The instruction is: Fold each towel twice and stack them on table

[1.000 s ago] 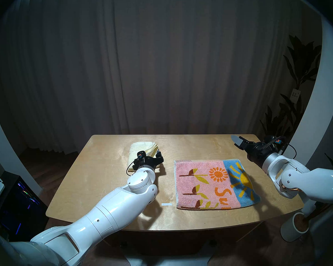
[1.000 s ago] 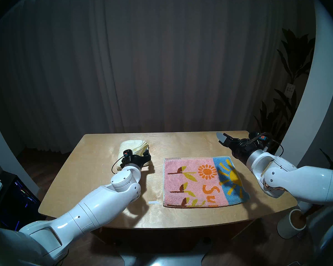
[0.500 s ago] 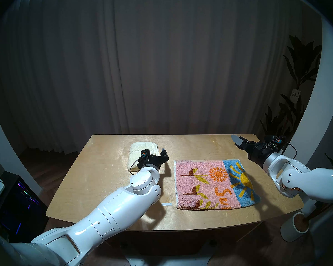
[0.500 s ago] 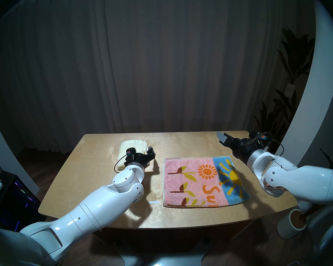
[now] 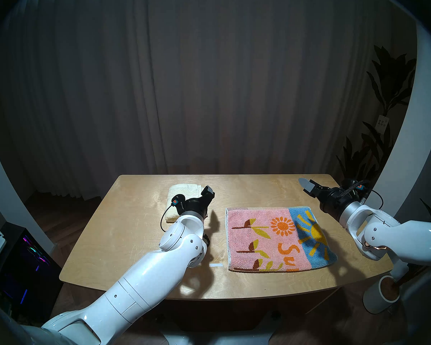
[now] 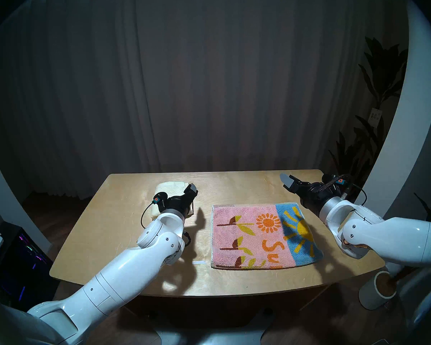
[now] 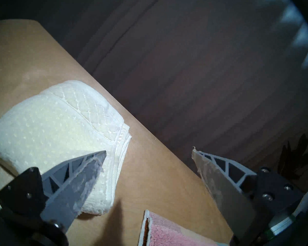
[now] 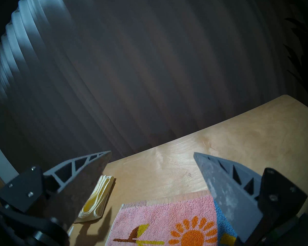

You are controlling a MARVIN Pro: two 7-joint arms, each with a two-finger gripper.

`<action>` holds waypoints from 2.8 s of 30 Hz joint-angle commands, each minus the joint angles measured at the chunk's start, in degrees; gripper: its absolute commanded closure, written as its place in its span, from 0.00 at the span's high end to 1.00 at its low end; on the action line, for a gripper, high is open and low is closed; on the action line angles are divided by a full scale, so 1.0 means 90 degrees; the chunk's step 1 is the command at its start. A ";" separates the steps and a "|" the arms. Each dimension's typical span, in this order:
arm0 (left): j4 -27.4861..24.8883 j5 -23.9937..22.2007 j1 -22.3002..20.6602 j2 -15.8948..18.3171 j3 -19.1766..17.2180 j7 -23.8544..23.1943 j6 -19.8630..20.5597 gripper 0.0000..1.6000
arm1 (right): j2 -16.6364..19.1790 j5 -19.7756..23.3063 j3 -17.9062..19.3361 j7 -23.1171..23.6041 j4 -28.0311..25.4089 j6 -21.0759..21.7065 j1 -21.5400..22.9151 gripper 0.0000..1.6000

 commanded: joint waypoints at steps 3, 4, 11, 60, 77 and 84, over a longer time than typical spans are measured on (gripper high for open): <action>-0.0943 -0.0768 0.0610 0.0151 -0.0252 -0.0158 -0.0008 1.00 | -0.0005 0.0620 -0.0018 0.0228 -0.0172 -0.0524 -0.0182 1.00; -0.1000 -0.0840 0.0664 0.0166 -0.0251 -0.0162 0.0009 1.00 | -0.0005 0.0663 -0.0034 0.0244 -0.0186 -0.0560 -0.0210 1.00; -0.1446 -0.1353 0.1054 0.0292 -0.0251 -0.0107 0.0071 1.00 | -0.0005 0.1044 -0.0241 0.0333 -0.0473 -0.0792 -0.0483 1.00; -0.3199 -0.4576 0.2544 0.1435 -0.1052 0.0319 0.1498 1.00 | -0.0005 0.2393 -0.1155 0.2322 -0.0424 -0.1670 -0.1378 1.00; -0.3015 -0.5162 0.2574 0.1595 -0.1056 0.0352 0.2014 1.00 | -0.0005 0.2845 -0.1306 0.3010 -0.0693 -0.1772 -0.1590 1.00; -0.2860 -0.5363 0.2529 0.1649 -0.1001 0.0345 0.2292 1.00 | -0.0005 0.3043 -0.1398 0.3231 -0.0696 -0.1804 -0.1713 1.00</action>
